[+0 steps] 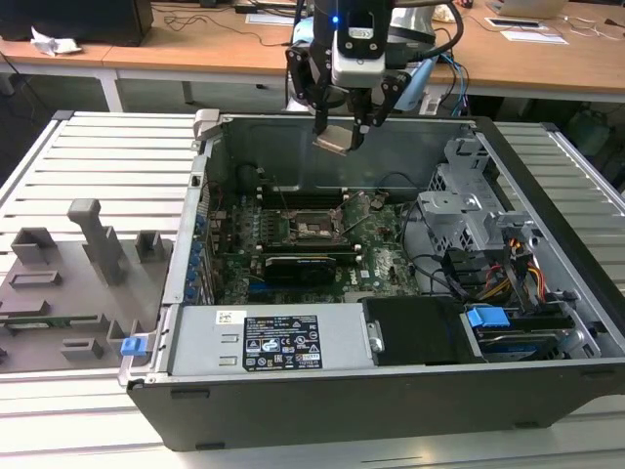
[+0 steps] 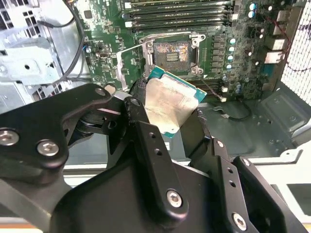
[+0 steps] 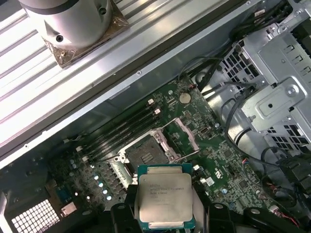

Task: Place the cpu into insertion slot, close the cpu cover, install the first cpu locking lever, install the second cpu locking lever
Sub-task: 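Place the cpu into insertion slot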

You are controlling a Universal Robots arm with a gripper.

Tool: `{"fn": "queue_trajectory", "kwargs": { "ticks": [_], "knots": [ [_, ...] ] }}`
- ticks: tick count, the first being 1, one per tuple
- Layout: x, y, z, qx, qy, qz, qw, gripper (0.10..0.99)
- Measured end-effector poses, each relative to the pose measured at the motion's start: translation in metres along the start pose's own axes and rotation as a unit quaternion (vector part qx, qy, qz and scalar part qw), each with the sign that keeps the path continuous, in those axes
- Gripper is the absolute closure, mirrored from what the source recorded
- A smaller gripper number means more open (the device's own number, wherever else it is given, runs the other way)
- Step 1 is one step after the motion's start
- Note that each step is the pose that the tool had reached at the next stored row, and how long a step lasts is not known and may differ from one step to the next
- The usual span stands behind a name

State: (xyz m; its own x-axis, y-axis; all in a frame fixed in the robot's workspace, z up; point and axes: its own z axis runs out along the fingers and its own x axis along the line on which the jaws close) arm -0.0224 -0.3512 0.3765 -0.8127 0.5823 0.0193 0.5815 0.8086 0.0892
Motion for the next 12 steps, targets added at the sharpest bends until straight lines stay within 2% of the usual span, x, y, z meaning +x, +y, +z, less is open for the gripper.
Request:
{"fn": "queue_trajectory", "kwargs": {
  "ticks": [5, 7, 12],
  "knots": [
    [0.0002, -0.0002, 0.0005, -0.0006, -0.0031, 0.035, 0.9994, 0.557],
    [0.0030, -0.0022, 0.0005, -0.0007, -0.0035, 0.039, 0.9992, 0.557],
    [0.0034, -0.0025, 0.0010, -0.0009, -0.0042, 0.047, 0.9989, 0.557]
  ]
}}
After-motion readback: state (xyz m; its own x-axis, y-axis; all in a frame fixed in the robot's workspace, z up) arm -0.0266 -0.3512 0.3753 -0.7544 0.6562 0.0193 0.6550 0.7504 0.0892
